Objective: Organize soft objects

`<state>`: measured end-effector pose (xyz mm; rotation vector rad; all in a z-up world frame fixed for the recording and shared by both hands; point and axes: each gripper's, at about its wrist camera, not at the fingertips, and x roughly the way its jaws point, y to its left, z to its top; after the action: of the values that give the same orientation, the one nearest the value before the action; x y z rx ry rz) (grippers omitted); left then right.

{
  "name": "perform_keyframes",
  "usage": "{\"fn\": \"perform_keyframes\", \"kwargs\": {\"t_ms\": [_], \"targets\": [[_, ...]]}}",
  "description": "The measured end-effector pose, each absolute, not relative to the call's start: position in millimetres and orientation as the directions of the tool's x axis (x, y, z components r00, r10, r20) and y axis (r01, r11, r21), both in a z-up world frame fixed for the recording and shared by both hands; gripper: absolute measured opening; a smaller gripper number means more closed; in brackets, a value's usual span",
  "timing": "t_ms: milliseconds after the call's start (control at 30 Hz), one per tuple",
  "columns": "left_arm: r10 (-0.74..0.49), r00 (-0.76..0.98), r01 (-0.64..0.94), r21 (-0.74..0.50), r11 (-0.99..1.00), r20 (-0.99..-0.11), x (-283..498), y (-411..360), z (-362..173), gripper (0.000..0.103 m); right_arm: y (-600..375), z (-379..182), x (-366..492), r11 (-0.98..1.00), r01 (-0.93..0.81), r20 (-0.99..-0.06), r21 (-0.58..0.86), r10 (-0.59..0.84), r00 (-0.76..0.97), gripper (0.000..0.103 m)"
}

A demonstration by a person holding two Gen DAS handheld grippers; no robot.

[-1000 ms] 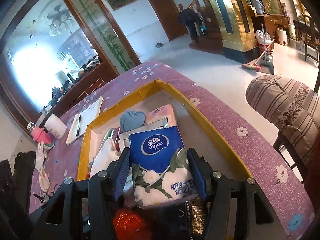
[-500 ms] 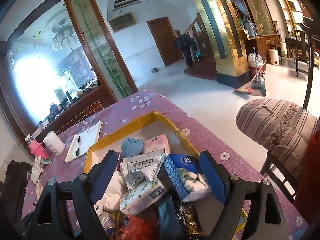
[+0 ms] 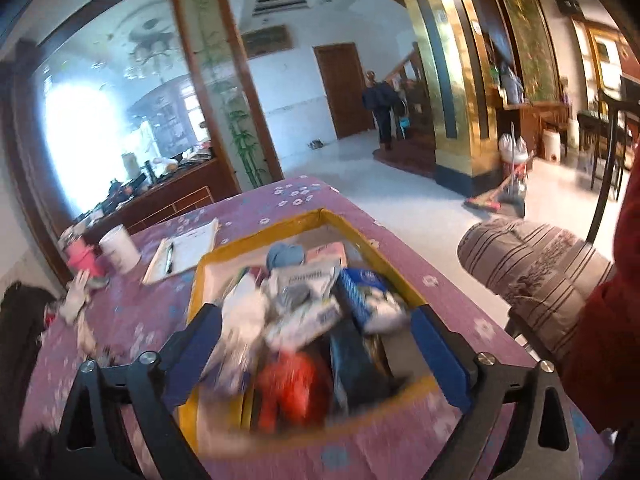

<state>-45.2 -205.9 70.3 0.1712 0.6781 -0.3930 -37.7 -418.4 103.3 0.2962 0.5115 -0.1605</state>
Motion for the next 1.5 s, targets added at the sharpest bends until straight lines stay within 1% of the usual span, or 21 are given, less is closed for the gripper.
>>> {"fn": "perform_keyframes", "kwargs": {"t_ms": [33, 167, 233, 300, 333, 433, 567, 667, 800, 867, 1067, 1233, 1500], "targets": [[-0.288, 0.717, 0.405, 0.042, 0.913, -0.635, -48.6, -206.4, 69.4, 0.102, -412.7, 102.2, -54.5, 0.950, 0.210, -0.485, 0.231, -0.075, 0.871, 0.102], [-0.263, 0.755, 0.391, 0.089, 0.916, -0.601, -56.5, -207.2, 70.4, 0.102, -402.3, 90.4, -94.7, 0.957, 0.208, -0.457, 0.203, -0.095, 0.884, 0.102], [-0.267, 0.767, 0.396, 0.103, 0.912, -0.584, -61.3, -208.6, 72.4, 0.102, -400.5, 81.4, -103.8, 0.959, 0.218, -0.474, 0.179, -0.111, 0.874, 0.102], [-0.273, 0.772, 0.408, 0.119, 0.905, -0.574, -65.3, -210.0, 74.0, 0.102, -402.3, 75.2, -108.9, 0.957, 0.222, -0.486, 0.186, -0.106, 0.868, 0.102], [-0.273, 0.777, 0.409, 0.126, 0.904, -0.568, -67.0, -211.2, 74.8, 0.102, -403.6, 72.0, -110.6, 0.957, 0.216, -0.488, 0.194, -0.097, 0.867, 0.102], [-0.270, 0.789, 0.412, 0.150, 0.899, -0.552, -71.7, -214.8, 78.1, 0.102, -404.5, 68.9, -113.3, 0.957, 0.237, -0.481, 0.169, -0.130, 0.867, 0.102], [-0.253, 0.815, 0.394, 0.178, 0.901, -0.522, -75.6, -215.1, 82.5, 0.103, -406.5, 67.7, -108.7, 0.954, 0.235, -0.494, 0.186, -0.116, 0.862, 0.102], [-0.224, 0.814, 0.360, 0.165, 0.918, -0.535, -68.4, -209.4, 82.1, 0.103, -403.7, 68.3, -106.3, 0.957, 0.237, -0.499, 0.170, -0.124, 0.858, 0.102], [-0.185, 0.778, 0.318, 0.122, 0.940, -0.601, -53.3, -200.2, 77.1, 0.102, -398.7, 69.1, -106.1, 0.959, 0.246, -0.498, 0.138, -0.148, 0.854, 0.102], [-0.182, 0.766, 0.313, 0.111, 0.943, -0.616, -49.3, -197.2, 75.5, 0.102, -396.1, 69.2, -105.0, 0.962, 0.244, -0.499, 0.125, -0.151, 0.853, 0.102], [-0.152, 0.779, 0.291, 0.136, 0.947, -0.608, -51.8, -196.6, 73.6, 0.102, -393.4, 69.7, -104.6, 0.964, 0.242, -0.498, 0.108, -0.158, 0.853, 0.102], [-0.128, 0.793, 0.291, 0.187, 0.938, -0.596, -56.5, -203.7, 72.9, 0.102, -394.9, 70.0, -105.7, 0.962, 0.246, -0.495, 0.115, -0.159, 0.854, 0.102], [-0.120, 0.799, 0.296, 0.212, 0.931, -0.589, -59.9, -207.4, 73.4, 0.102, -395.1, 70.4, -107.8, 0.963, 0.249, -0.491, 0.107, -0.166, 0.855, 0.102]]}}
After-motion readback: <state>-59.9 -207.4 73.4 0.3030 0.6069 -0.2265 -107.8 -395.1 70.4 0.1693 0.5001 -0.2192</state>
